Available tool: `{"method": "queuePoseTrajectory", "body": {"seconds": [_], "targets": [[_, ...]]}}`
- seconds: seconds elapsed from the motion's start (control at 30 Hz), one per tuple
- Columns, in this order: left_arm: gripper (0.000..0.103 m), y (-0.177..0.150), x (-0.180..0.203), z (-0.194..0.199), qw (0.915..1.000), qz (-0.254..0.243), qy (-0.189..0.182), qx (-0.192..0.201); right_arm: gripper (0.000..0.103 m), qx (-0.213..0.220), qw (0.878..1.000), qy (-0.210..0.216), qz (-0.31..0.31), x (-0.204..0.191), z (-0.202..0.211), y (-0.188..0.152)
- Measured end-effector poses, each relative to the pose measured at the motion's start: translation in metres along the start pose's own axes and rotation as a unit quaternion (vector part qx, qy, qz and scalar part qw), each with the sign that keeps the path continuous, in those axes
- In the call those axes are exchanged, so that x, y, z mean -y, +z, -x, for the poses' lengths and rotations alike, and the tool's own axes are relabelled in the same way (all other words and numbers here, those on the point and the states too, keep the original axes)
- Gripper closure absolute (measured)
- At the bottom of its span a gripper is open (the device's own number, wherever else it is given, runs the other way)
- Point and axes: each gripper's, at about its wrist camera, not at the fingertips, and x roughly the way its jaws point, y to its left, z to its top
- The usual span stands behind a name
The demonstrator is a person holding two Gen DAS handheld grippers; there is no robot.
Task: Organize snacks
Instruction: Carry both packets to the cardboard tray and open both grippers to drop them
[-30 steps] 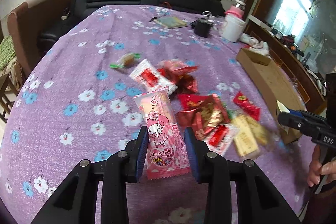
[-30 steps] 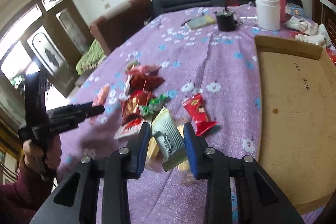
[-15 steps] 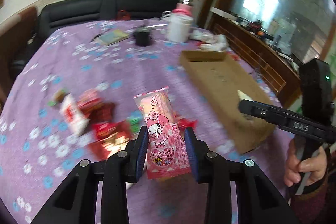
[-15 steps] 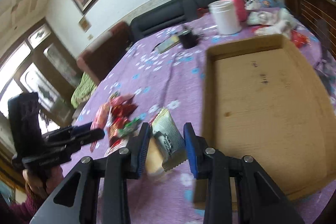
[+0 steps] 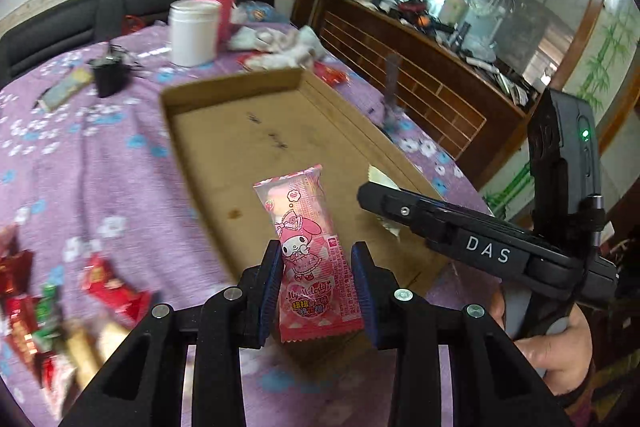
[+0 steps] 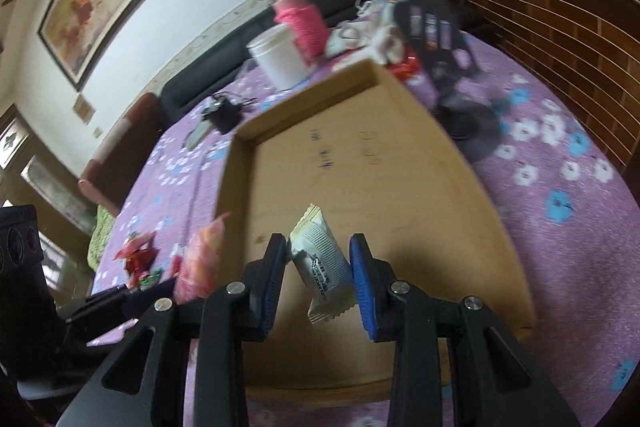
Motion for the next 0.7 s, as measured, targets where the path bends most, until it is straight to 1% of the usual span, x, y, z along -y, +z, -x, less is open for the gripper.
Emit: {"method": "queuePoseTrajectory", "body": {"seconds": [0.1, 0.3, 0.4, 0.57, 0.63, 0.7], "targets": [[0.067, 0.001, 0.01, -0.021, 0.9999, -0.005, 0.003, -0.011, 0.071, -0.001, 1.0, -0.025, 0.0, 0.01, -0.003, -0.001], [0.067, -0.004, 0.015, -0.045, 0.9994, -0.014, 0.023, -0.023, 0.071, -0.007, 0.999, -0.046, 0.011, 0.013, -0.014, -0.001], [0.067, -0.006, 0.012, -0.05, 0.9992, -0.013, 0.028, -0.024, 0.069, -0.008, 0.998, -0.056, 0.017, 0.011, -0.017, -0.002], [0.067, -0.008, 0.007, -0.054, 0.9991, -0.006, 0.029, -0.03, 0.068, -0.009, 0.998, -0.062, 0.02, 0.013, -0.018, -0.003], [0.067, -0.008, 0.006, -0.054, 0.9991, -0.004, 0.03, -0.028, 0.064, -0.009, 0.998, -0.063, 0.022, 0.012, -0.017, -0.003], [0.067, -0.009, 0.006, -0.054, 0.9991, -0.003, 0.029, -0.031, 0.063, -0.007, 0.998, -0.064, 0.025, 0.011, -0.016, -0.003]]}}
